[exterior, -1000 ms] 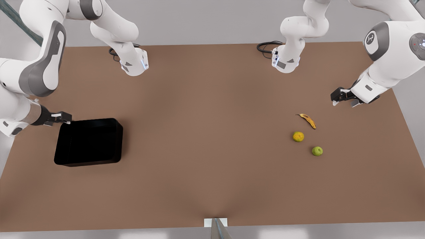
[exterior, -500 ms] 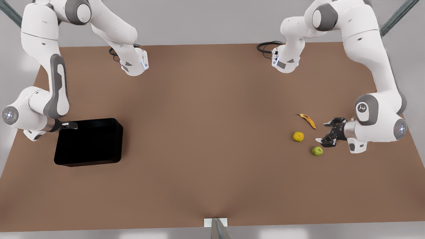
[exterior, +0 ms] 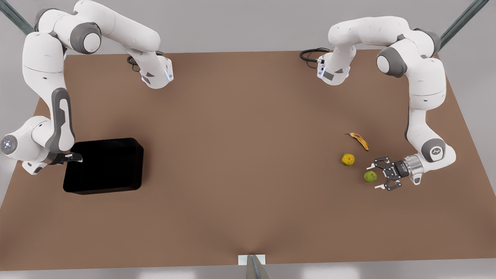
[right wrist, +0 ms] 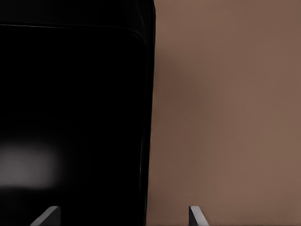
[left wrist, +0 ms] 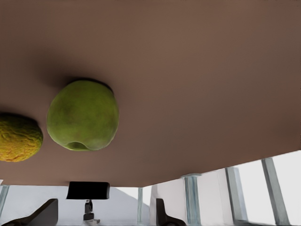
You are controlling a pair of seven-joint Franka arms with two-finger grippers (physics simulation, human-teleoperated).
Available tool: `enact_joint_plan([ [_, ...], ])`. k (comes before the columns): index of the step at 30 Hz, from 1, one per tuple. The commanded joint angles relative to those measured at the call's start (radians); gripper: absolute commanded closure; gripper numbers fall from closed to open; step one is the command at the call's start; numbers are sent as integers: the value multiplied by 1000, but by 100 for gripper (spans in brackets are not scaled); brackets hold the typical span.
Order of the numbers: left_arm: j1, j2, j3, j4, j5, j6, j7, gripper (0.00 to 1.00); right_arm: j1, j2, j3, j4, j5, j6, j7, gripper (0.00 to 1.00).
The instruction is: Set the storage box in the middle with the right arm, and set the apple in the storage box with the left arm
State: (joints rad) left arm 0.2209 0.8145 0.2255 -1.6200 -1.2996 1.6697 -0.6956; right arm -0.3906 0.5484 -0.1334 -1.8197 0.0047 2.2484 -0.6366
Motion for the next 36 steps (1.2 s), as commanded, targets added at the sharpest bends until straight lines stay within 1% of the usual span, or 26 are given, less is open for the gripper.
enact_joint_plan([
  [1, 0, 0, 0, -1, -43, -1, 2, 0, 1, 4, 0, 0, 0, 0, 0, 0],
  [5, 0, 17, -2, -37, -29, -15, 90, 0, 7, 22, -2, 0, -3, 4, 0, 0],
  [6, -2, 18, -2, -37, 3, -13, 100, 0, 7, 27, -2, 2, -5, 4, -2, 4],
  [7, 0, 20, -2, -37, 5, -11, 103, 0, 7, 28, -2, 0, -8, 2, -2, 35],
  [8, -2, 32, -2, -35, 5, -2, 102, 0, 7, 28, -2, 0, -8, 0, -12, 62],
  [9, 0, 43, 0, -32, 3, 1, 102, 0, 7, 28, -2, 0, -11, -1, -15, 73],
  [11, 0, 55, 8, -24, 3, 8, 102, 0, 4, 28, -2, 0, -12, -3, -32, 78],
  [16, 0, 68, 8, -24, -27, 31, 102, 0, 1, 30, -2, 0, -12, -10, -51, 79],
  [19, 0, 83, 8, -23, -49, 44, 102, 9, 1, 38, -2, 2, -12, -7, -51, 79],
  [21, 0, 91, 8, -18, -60, 51, 102, 9, 2, 38, -2, 2, -12, -4, -51, 79],
  [22, 0, 92, 8, -18, -60, 51, 102, 12, 2, 38, -2, 2, -14, -4, -51, 79],
  [24, 0, 94, 8, -18, -64, 51, 102, 13, 2, 38, -2, 2, -14, -6, -49, 79],
  [26, 2, 95, 8, -18, -70, 51, 102, 18, 4, 36, -2, 5, -14, -22, -49, 79],
  [30, 5, 107, 8, -18, -81, 51, 100, 21, 10, 22, 0, 7, -14, -39, -55, 79],
  [31, 5, 107, 8, -18, -86, 50, 99, 23, 12, 18, 2, 8, -12, -39, -86, 79],
  [32, 6, 107, 8, -18, -87, 50, 99, 30, 32, 5, 3, 10, -11, -50, -86, 79],
  [33, 6, 107, 8, -18, -87, 48, 99, 47, 58, -5, 3, 45, -3, -141, -83, 79],
  [34, 8, 107, 9, -18, -87, 50, 99, 58, 91, -22, 2, 76, -3, -200, -81, 79],
  [35, 8, 107, 9, -18, -87, 50, 99, 63, 127, -24, 0, 115, -3, -253, -83, 79],
  [36, 8, 109, 9, -18, -89, 51, 99, 66, 209, -24, 0, 174, -3, -331, -71, 79],
])
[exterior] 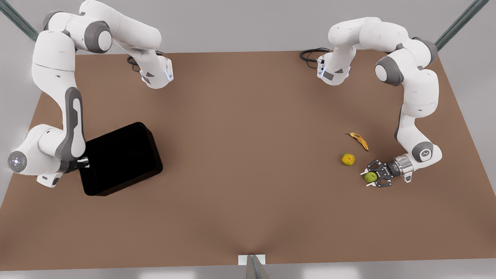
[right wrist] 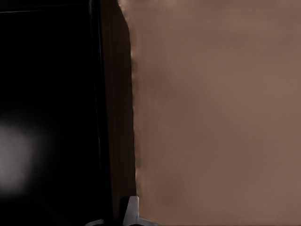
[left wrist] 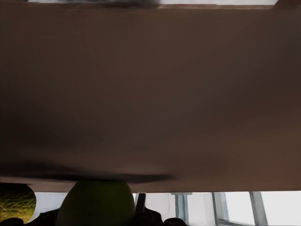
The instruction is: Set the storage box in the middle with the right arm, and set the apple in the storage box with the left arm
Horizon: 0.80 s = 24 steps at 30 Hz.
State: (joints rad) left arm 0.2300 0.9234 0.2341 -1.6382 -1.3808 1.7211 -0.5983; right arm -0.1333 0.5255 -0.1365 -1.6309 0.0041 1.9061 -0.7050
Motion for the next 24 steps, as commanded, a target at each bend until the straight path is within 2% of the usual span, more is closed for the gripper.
enact_joint_plan([
  [1, 3, 0, 1, 0, -9, 0, 0, 70, 41, 2, -6, 19, -1, -2, 1, 79],
  [4, 3, 0, -1, 0, -9, -1, -11, 78, 185, 57, -5, 131, 0, -1, -1, 79],
  [7, 3, -44, 1, 0, -6, -20, -57, 79, 386, 113, -3, 241, 2, 1, 42, 79],
  [10, 3, -158, -6, 17, 31, -44, -181, 79, 520, 192, 11, 370, 5, -9, 183, 79],
  [12, 0, -204, -12, 35, 86, -57, -190, 79, 541, 218, 115, 391, 5, 7, 301, 79],
  [13, -1, -238, -27, 46, 124, -57, -190, 79, 557, 245, 140, 431, 8, 7, 366, 79],
  [16, -15, -320, -82, 80, 243, -43, -279, 79, 587, 329, 152, 519, 137, 14, 403, 79],
  [19, -63, -354, -96, 118, 290, -37, -405, 79, 606, 360, 153, 519, 140, 64, 403, 79],
  [20, -92, -354, -96, 140, 310, -26, -455, 79, 606, 366, 153, 519, 142, 67, 401, 37],
  [21, -127, -356, -96, 155, 312, -6, -509, 79, 606, 366, 152, 517, 157, 77, 400, 0],
  [24, -254, -359, -96, 167, 353, 113, -638, 79, 606, 364, 150, 519, 157, 76, 394, 0],
])
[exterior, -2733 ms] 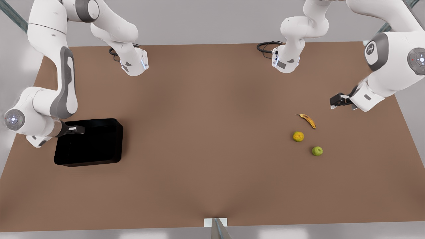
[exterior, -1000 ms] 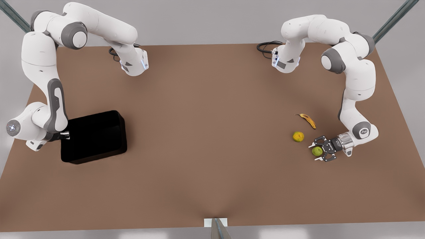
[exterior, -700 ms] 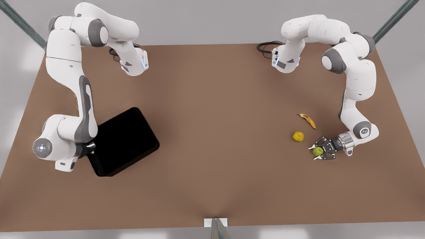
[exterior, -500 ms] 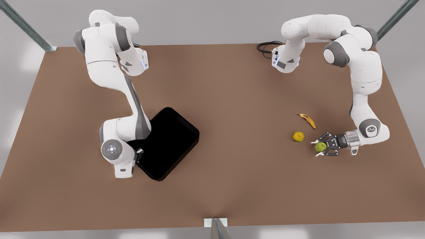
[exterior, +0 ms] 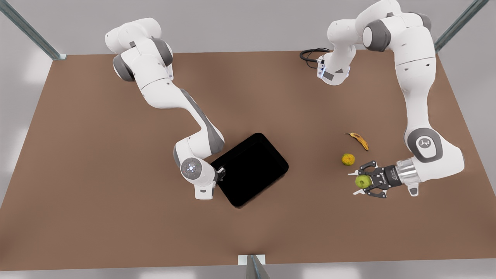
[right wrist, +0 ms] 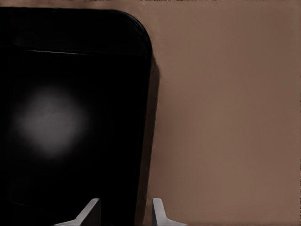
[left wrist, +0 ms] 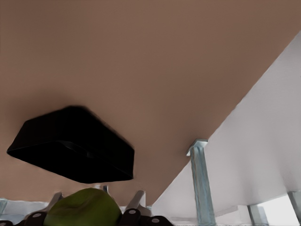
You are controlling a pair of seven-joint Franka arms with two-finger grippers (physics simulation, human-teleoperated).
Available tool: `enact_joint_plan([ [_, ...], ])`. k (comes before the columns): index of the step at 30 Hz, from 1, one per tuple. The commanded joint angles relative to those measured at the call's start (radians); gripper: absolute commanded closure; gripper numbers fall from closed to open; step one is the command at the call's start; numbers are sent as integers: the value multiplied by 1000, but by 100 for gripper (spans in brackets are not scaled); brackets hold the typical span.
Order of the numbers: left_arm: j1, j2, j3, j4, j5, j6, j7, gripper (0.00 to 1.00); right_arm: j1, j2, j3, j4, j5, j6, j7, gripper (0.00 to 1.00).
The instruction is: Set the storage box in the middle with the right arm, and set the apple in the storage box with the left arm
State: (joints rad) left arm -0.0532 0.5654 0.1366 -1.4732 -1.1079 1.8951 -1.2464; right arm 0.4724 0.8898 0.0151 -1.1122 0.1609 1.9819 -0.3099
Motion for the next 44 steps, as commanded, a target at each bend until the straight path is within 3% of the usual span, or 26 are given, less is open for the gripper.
enact_joint_plan([
  [1, -19, 2, 1, 2, 91, -10, -21, 79, 0, 0, 0, 0, 0, 0, 0, 0],
  [5, -200, -1, 3, 2, 177, 76, -205, 79, -6, -17, -7, 8, 3, -26, 3, 0],
  [7, -281, -4, 4, 5, 220, 76, -312, 79, -60, -69, -39, 118, 55, -243, 6, 0],
  [9, -396, -12, 4, 4, 267, 125, -444, 79, -184, -218, -145, 98, 111, -490, 6, 0],
  [10, -480, -4, 4, 5, 280, 213, -542, 79, -250, -371, -218, -72, 49, -528, 8, 0],
  [12, -557, 14, 4, 4, 284, 318, -617, 79, -345, -523, -230, -276, -67, -515, 12, 0],
  [14, -626, 56, 4, 5, 284, 423, -663, 77, -388, -623, -219, -374, -149, -479, 9, 0],
  [15, -648, 65, 4, 5, 287, 443, -668, 0, -388, -621, -219, -374, -152, -483, 9, 0],
  [23, -697, 71, 15, 5, 326, 480, -706, 0, -385, -612, -219, -368, -150, -482, 9, 0],
  [25, -685, 19, 228, 65, 322, 455, -728, 0, -385, -612, -219, -367, -150, -480, 9, 0],
  [27, -637, -110, 489, 62, 384, 158, -595, 0, -385, -621, -219, -362, -150, -482, 3, 0],
  [30, -554, -216, 687, 56, 502, -315, 707, 0, -390, -712, -216, -385, -172, -497, 11, 0],
  [31, -545, -269, 724, 57, 588, -343, 984, 0, -425, -752, -167, -413, -202, -497, 14, 0],
  [32, -545, -375, 698, 34, 739, -355, 1099, 0, -433, -775, -150, -432, -216, -494, 15, 0],
  [33, -395, -504, 404, 10, 954, -378, 1151, 0, -433, -792, -150, -442, -216, -492, 26, 0],
  [35, -13, -653, -95, -90, 1039, -396, 1220, 0, -433, -796, -150, -448, -221, -494, 66, 0],
  [36, 56, -633, -187, -82, 1039, -406, 1214, 0, -433, -793, -150, -448, -221, -495, 66, 0],
  [37, 1, -564, -143, -56, 1040, -387, 1210, 0, -434, -793, -150, -448, -221, -497, 66, 0],
  [39, -8, -378, -132, 174, 1056, -473, 1208, 0, -434, -793, -150, -448, -221, -497, 66, 0],
  [44, -7, -374, -152, 169, 1056, -468, 1210, 0, -436, -793, -152, -446, -221, -497, 60, 0],
])
